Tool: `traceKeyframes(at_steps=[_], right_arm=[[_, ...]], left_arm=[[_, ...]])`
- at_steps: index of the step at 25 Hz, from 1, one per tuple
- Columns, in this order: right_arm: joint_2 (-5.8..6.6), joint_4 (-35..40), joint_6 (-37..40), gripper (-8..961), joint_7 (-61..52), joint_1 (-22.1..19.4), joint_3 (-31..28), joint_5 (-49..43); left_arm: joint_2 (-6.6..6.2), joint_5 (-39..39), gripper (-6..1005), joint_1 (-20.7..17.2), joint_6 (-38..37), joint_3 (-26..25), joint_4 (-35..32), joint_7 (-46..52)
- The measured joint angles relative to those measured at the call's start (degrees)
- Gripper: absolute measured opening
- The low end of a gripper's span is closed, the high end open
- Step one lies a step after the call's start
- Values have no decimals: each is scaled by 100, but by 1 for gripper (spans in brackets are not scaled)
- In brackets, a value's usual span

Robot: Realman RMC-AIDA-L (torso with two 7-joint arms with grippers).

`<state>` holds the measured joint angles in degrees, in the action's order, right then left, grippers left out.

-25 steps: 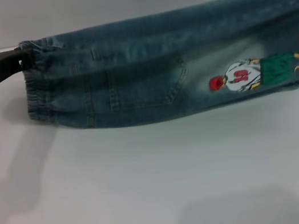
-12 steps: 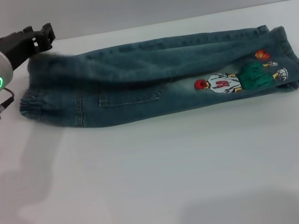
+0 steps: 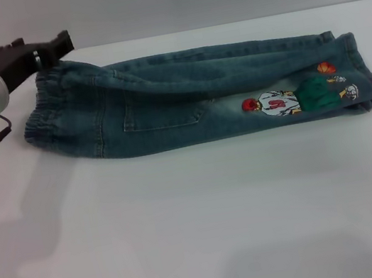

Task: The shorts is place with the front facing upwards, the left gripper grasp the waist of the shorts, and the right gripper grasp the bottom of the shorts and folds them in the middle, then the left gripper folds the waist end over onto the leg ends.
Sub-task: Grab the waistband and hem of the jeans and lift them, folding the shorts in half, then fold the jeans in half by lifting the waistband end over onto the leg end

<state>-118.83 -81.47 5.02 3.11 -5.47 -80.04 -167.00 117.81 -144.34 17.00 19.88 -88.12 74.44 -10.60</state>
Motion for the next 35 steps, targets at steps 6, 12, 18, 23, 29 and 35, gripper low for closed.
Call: traceKeyframes(at_steps=[6,12,18,23,29,35], right_arm=[[-7,104,-40,803,1,-68,211,-4],[-10,-296,-39,826,-12,-327,388,-7],[-2,-366,61,827,1,-430,552,-11],[0,-356,60,827,3,-465,576,-11],[8,-397,15,827,4,-510,602,-11],[-7,-353,495,826,184,-697,767,-11]], left_arm=[[3,-8,762,-193,184,108,144,-3],[5,-34,854,-266,342,134,175,-3],[4,-56,855,-346,366,111,214,-3],[6,-82,854,-415,1132,-136,150,-2],[5,-233,855,-468,1301,-258,55,21],[4,-269,854,-402,1374,-419,-173,6]])
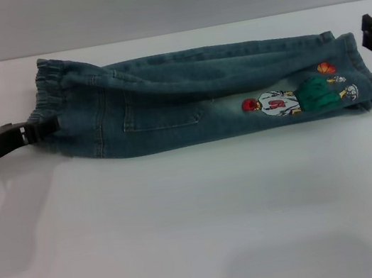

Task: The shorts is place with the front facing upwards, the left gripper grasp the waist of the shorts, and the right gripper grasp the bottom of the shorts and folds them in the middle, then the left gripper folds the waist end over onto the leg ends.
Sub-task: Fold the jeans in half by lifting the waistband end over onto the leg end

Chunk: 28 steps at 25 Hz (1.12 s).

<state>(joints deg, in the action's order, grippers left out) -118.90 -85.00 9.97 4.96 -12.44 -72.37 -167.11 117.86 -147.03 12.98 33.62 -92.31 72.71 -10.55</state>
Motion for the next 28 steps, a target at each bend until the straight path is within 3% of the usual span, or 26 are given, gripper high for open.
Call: traceKeyframes(at_steps=[5,28], right_arm=[[-7,121,288,826,82,25,135,15],[0,108,219,824,92,-1,147,14]], left_arm=[[-4,-5,854,105,6,-15,-163,-9],[-9,-31,854,509,-79,-19,-760,-18]])
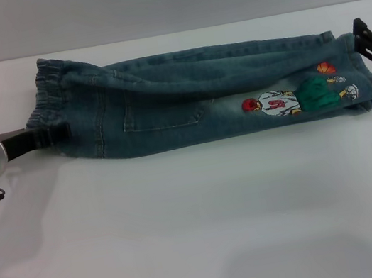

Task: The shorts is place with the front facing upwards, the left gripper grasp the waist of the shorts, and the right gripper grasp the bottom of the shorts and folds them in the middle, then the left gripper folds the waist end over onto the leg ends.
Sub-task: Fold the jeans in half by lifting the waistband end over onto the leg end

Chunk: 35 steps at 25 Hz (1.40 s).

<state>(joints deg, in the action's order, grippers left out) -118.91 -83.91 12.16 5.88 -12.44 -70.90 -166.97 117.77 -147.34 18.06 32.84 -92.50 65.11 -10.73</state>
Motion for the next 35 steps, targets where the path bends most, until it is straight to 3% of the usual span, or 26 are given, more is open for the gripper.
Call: traceKeyframes(at_steps=[27,35], right_arm=[[8,-36,-230,817,-13,11,7,-3],[8,-214,-247,815,4,-74,-4,-9]], left_arm=[[8,-102,790,147,-175,-5,-262,-56],[33,-24,762,13,-493,81,-244,-3]])
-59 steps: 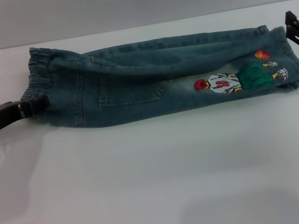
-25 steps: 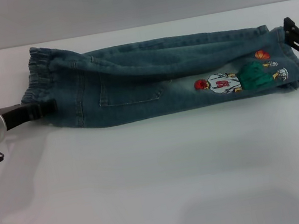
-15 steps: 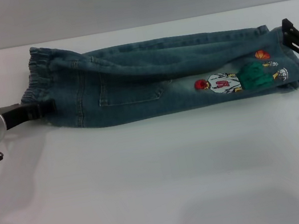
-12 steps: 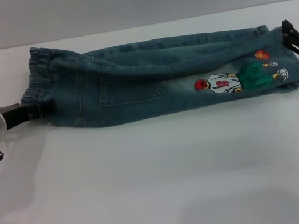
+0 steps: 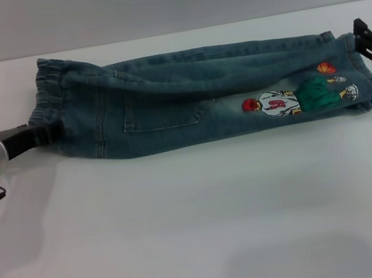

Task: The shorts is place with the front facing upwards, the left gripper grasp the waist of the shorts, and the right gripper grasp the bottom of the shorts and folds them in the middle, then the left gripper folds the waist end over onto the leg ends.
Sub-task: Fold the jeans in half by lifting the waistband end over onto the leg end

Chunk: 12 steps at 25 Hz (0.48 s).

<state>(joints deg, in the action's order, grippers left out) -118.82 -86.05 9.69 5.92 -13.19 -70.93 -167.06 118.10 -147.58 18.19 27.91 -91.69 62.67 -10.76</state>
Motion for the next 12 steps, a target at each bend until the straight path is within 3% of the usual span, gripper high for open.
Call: traceKeyframes(at_steps=[3,12], right_arm=[[0,-40,-35,815,2,-19,-2,-2],[0,-103,-87,812,6,-17,-11,-3]], left_arm=[[0,11,751,39,-60,20,-126,3],[-6,18,342,79,-88,16,-219,-3]])
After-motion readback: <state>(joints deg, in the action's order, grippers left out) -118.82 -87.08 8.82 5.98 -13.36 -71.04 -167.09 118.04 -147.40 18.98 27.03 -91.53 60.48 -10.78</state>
